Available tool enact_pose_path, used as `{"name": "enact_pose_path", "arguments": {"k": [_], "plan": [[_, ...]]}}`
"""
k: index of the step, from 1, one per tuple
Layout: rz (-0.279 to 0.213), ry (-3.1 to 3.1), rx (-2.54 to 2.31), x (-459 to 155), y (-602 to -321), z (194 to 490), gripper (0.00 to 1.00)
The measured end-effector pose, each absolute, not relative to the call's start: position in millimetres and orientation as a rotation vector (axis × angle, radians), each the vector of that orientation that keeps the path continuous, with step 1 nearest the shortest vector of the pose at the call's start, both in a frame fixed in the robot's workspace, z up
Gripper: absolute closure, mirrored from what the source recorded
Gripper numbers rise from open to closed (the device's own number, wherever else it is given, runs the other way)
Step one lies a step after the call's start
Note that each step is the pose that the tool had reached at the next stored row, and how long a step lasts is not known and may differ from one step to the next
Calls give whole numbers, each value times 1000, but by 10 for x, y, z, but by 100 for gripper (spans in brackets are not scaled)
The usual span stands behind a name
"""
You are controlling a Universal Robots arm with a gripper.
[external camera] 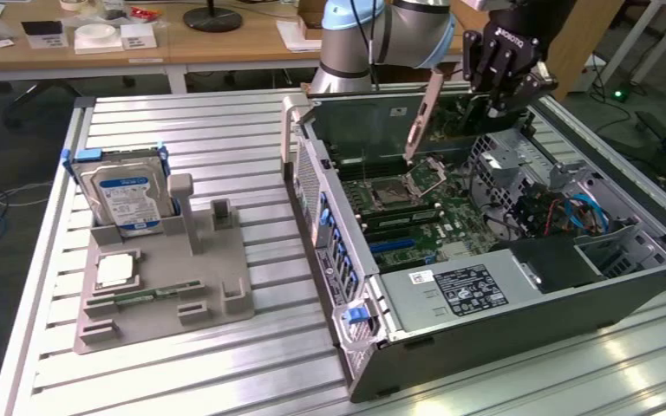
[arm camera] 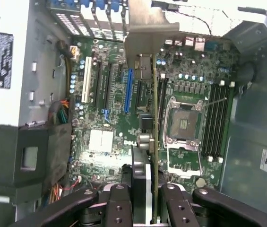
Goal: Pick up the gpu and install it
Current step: 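Insert the gpu into the slot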
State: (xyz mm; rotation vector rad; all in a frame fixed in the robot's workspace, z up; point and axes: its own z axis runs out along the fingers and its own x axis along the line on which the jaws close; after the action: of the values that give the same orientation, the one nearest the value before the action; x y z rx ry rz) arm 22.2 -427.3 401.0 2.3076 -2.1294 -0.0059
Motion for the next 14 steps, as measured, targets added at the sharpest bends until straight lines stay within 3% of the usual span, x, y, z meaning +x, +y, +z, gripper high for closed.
{"name": "enact_pose_path", "arguments": {"k": [14], "plan": [[35, -2235, 2223, -2, -4225, 3804, 72]]}}
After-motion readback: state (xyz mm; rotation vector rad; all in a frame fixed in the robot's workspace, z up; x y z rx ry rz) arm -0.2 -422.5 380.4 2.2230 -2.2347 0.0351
